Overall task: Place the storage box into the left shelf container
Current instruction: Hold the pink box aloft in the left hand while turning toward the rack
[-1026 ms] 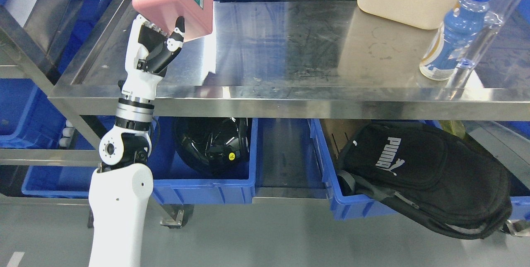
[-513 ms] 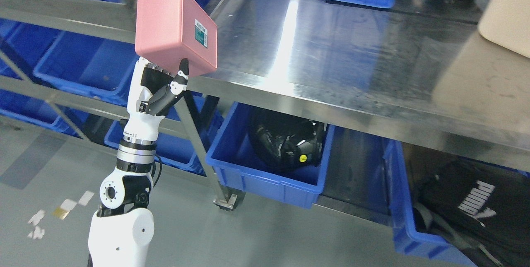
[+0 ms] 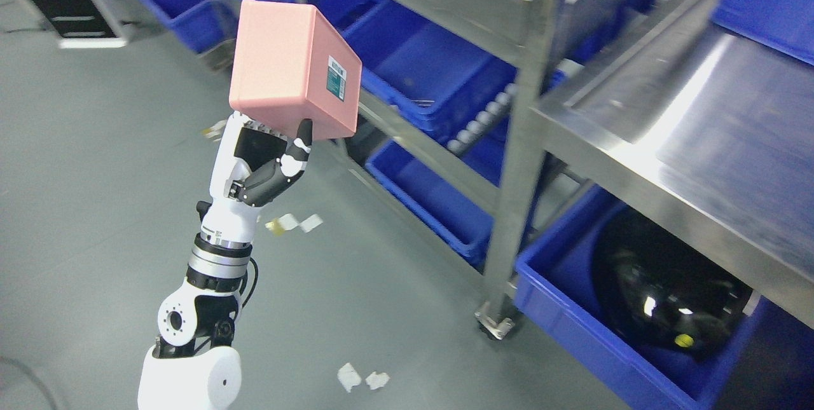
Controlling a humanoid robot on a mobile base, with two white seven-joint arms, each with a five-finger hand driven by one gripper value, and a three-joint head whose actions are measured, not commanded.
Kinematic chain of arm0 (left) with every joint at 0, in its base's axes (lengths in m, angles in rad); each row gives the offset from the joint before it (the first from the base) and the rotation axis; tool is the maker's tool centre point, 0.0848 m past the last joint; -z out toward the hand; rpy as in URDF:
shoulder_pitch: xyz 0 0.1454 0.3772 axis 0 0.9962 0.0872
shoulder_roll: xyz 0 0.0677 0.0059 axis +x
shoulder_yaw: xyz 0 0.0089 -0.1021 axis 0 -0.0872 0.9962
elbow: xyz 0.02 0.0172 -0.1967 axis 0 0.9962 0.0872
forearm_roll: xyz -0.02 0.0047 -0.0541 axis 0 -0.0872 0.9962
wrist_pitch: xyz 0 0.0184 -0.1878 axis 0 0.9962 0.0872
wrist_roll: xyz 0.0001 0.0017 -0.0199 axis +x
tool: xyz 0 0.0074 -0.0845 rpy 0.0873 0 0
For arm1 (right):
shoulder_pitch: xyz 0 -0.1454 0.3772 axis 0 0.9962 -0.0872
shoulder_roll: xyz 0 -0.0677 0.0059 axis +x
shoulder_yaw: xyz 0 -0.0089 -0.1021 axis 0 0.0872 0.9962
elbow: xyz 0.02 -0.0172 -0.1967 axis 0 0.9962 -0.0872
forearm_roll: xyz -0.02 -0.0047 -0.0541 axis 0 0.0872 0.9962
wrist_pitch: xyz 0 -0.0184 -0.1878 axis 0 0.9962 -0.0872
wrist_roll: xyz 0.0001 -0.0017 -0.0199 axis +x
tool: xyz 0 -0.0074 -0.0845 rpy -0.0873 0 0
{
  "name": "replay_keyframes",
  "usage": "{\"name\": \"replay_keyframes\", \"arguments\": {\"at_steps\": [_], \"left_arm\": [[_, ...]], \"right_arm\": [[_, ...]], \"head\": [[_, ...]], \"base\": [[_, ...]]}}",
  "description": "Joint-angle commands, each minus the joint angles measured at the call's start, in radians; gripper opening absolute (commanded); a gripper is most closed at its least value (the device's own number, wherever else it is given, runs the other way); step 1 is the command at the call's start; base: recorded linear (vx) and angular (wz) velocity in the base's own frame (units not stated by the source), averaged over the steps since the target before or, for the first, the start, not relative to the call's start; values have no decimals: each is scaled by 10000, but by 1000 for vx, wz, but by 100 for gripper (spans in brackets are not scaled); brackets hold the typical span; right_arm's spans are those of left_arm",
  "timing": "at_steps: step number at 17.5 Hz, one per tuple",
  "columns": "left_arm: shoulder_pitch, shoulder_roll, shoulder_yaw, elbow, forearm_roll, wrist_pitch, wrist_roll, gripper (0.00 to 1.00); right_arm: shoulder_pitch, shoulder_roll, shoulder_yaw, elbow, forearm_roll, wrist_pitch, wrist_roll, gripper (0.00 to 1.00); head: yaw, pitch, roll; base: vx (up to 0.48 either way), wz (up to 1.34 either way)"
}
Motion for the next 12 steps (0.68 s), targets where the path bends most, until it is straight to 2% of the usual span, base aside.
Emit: {"name": "replay_keyframes", "arguments": {"at_steps": [1, 7, 12], "left_arm": [[680, 175, -663, -708, -12, -170, -50, 2], [1570, 175, -188, -693, -12, -339, -5, 2], [2245, 175, -3, -692, 3, -523, -35, 2]], "right_arm": [[0, -175, -46, -175, 0, -6, -1, 100], [0, -175, -46, -175, 0, -6, -1, 100], [0, -175, -46, -175, 0, -6, -1, 100]], "head": [[0, 0, 0], [0, 0, 0], [0, 1, 0]], "base": [[186, 1344], [227, 1159], [297, 778]]}}
